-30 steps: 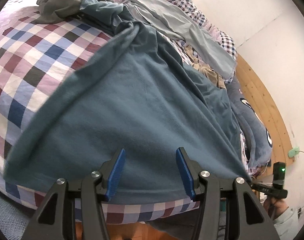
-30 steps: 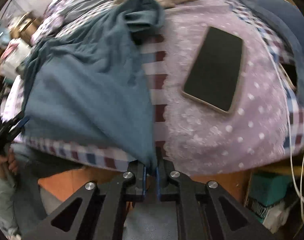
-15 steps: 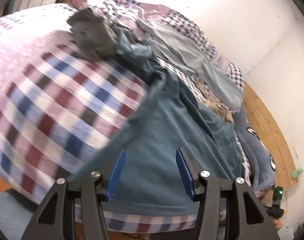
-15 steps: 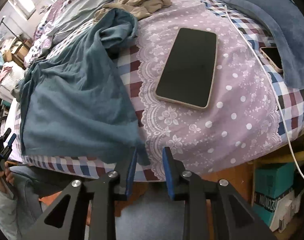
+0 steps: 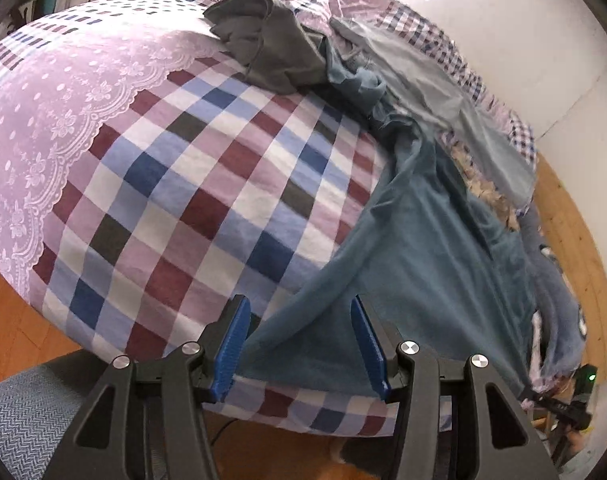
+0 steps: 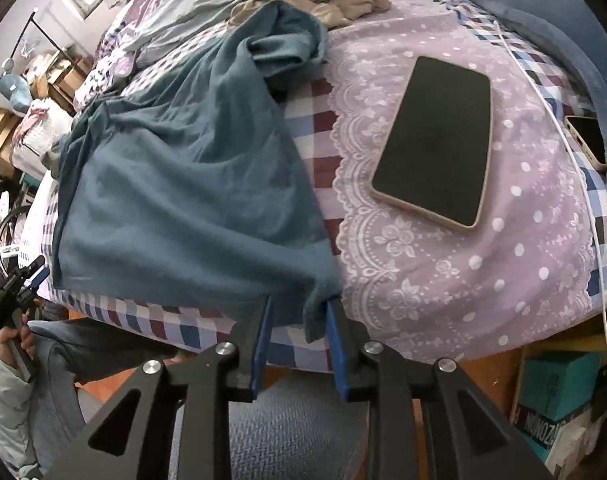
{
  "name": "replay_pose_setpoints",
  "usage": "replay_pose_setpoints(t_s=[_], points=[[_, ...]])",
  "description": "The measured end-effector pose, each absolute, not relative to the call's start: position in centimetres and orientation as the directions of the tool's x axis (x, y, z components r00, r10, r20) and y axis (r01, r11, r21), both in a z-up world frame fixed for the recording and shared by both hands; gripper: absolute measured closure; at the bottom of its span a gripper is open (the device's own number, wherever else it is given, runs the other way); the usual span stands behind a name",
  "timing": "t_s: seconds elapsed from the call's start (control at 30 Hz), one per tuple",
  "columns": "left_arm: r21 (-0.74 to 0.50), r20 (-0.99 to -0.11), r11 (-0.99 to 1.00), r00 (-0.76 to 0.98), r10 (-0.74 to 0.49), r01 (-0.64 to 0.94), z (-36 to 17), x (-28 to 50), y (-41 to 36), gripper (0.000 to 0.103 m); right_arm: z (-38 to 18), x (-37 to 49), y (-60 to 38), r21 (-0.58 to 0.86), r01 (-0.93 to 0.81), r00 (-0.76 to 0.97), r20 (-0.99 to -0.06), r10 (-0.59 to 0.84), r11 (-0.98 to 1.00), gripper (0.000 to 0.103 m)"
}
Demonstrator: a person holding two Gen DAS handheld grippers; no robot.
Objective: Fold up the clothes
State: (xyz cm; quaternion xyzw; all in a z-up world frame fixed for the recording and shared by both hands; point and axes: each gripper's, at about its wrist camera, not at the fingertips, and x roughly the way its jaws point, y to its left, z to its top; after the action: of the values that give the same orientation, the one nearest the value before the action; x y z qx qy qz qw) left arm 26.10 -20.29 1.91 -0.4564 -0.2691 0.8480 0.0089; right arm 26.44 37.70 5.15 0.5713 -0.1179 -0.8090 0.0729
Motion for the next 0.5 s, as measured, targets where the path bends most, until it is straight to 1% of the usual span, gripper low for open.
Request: replay_pose_setpoints(t_s=[0.1, 0.2, 0.23, 0.3, 0.33, 0.37, 0.4, 0.43, 0.5], points=[[-0.431, -0.811, -0.873, -0.523, 0.263, 0.229, 0.9, 25.9, -19.9, 0.047, 4.9, 26.2, 37.3, 0.271, -0.012, -0.329, -0.91, -0.252, -0.963, 0.073], [-0.415, -0.831, -0.884, -0.485, 0.272, 0.215, 0.2, 25.6, -19.4, 0.048, 4.7, 26.0, 36.9, 0.271, -0.014, -0.33, -0.91, -0.252, -0.962, 0.073], [-0.412, -0.835, -0.886, -0.476, 0.275, 0.211, 0.0, 25.5, -19.2, 0.052, 4.6, 25.8, 36.7, 0.273, -0.012, -0.329, -0.91, -0.254, -0.962, 0.073], [-0.418, -0.834, -0.882, -0.477, 0.276, 0.219, 0.0, 25.7, -19.5, 0.077, 4.6, 25.6, 36.3, 0.266, -0.01, -0.326, -0.912, -0.249, -0.964, 0.075], [-0.421, -0.833, -0.878, -0.481, 0.275, 0.227, 0.0, 25.8, -19.7, 0.083, 4.6, 25.6, 36.2, 0.268, -0.011, -0.327, -0.911, -0.25, -0.963, 0.076], [-0.424, -0.831, -0.875, -0.485, 0.273, 0.235, 0.0, 26.0, -20.0, 0.09, 4.7, 25.5, 36.2, 0.269, -0.012, -0.329, -0.911, -0.251, -0.963, 0.084], [-0.436, -0.82, -0.869, -0.5, 0.278, 0.233, 0.4, 26.2, -20.2, 0.094, 4.7, 25.5, 36.0, 0.268, -0.007, -0.328, -0.911, -0.251, -0.963, 0.091], [-0.448, -0.809, -0.863, -0.516, 0.282, 0.231, 0.7, 26.4, -20.4, 0.096, 4.9, 25.5, 35.9, 0.26, -0.002, -0.328, -0.912, -0.245, -0.966, 0.097], [-0.468, -0.775, -0.855, -0.569, 0.276, 0.223, 1.8, 27.1, -20.9, 0.098, 5.4, 25.7, 35.5, 0.245, 0.007, -0.328, -0.915, -0.234, -0.97, 0.097]])
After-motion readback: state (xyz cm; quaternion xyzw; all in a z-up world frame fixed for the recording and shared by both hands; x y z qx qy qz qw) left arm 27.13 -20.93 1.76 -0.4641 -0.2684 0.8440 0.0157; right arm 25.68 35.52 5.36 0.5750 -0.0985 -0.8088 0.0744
